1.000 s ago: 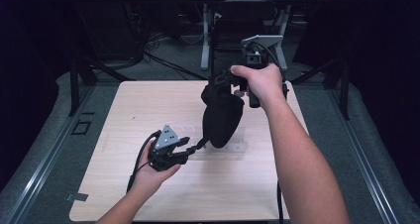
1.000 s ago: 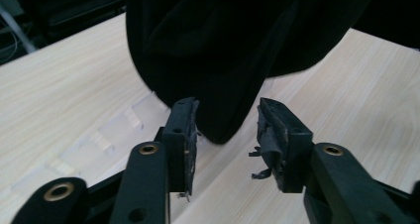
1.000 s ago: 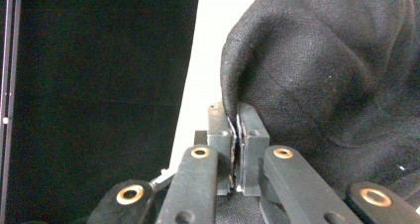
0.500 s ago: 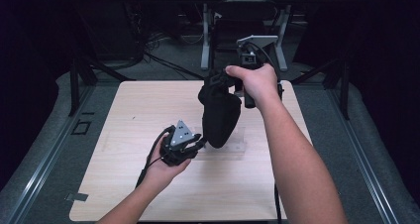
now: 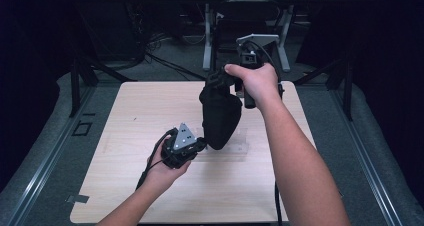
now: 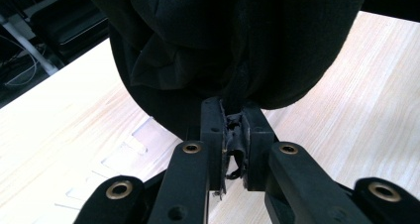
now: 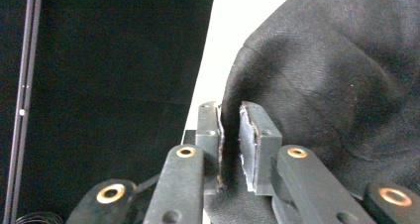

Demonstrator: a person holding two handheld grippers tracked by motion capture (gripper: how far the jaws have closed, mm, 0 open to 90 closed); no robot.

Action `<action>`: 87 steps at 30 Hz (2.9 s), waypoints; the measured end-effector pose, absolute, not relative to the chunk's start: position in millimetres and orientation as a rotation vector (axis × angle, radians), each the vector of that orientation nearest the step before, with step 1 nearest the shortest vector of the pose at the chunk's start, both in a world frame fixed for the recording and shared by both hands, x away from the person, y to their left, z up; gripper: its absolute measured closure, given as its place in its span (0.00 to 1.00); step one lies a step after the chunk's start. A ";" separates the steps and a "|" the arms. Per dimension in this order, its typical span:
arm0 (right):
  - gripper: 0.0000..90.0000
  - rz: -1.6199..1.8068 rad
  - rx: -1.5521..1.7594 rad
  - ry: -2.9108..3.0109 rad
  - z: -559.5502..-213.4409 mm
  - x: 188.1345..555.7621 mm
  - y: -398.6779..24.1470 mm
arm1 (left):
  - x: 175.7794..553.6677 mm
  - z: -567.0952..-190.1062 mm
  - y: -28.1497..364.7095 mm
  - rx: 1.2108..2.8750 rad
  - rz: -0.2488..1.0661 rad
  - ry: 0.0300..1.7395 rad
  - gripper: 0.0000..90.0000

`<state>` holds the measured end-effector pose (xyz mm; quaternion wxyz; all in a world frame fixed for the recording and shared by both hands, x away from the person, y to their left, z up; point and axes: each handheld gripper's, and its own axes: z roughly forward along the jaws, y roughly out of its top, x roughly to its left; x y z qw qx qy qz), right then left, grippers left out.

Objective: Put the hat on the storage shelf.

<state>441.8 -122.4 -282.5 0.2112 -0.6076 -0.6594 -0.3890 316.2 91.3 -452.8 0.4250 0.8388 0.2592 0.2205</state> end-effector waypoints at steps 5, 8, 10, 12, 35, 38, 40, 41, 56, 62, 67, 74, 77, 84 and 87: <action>0.83 -1.134 -1.680 -1.804 -276.0 439.4 -128.3 | 315.6 -453.5 93.1 2.104 0.568 0.649 0.93; 0.82 -1.158 -1.682 -1.799 -272.8 437.6 -132.8 | 316.1 -454.2 96.3 2.101 0.567 0.656 0.94; 0.81 -1.171 -1.693 -1.799 -272.2 437.0 -136.5 | 315.9 -455.4 98.3 2.101 0.567 0.657 0.94; 0.81 -1.172 -1.711 -1.796 -271.6 436.2 -140.0 | 315.4 -456.6 100.4 2.103 0.570 0.658 0.94; 0.80 -1.133 -1.759 -1.811 -277.6 435.6 -156.7 | 317.9 -497.6 136.7 2.112 0.518 0.794 0.92; 0.80 -1.131 -1.768 -1.807 -278.0 435.2 -157.6 | 317.9 -500.7 140.8 2.105 0.507 0.800 0.91; 0.79 -1.137 -1.769 -1.807 -278.5 434.8 -158.1 | 317.0 -501.4 140.6 2.100 0.509 0.803 0.91; 0.79 -1.138 -1.765 -1.813 -278.8 434.6 -158.8 | 316.7 -501.8 140.4 2.096 0.513 0.804 0.91; 0.78 -1.110 -1.813 -1.823 -284.5 430.5 -178.8 | 309.1 -504.2 152.5 2.078 0.513 0.831 0.79; 0.78 -1.109 -1.823 -1.827 -284.2 427.6 -186.7 | 303.9 -504.0 167.0 2.061 0.500 0.863 0.71; 0.77 -1.103 -1.837 -1.837 -285.0 425.4 -191.3 | 301.6 -507.3 179.5 2.047 0.503 0.893 0.63; 0.75 -1.064 -1.871 -1.850 -289.1 422.8 -199.1 | 298.6 -520.7 204.5 1.973 0.470 0.983 0.58; 0.75 -1.059 -1.882 -1.861 -291.3 421.7 -202.8 | 299.5 -524.9 209.5 1.954 0.449 1.006 0.57; 0.75 -1.011 -1.933 -1.890 -298.7 420.5 -208.5 | 302.4 -533.7 217.9 1.963 0.436 1.032 0.57; 0.75 -1.004 -1.940 -1.886 -303.9 419.8 -210.6 | 303.0 -535.3 217.9 1.960 0.445 1.027 0.56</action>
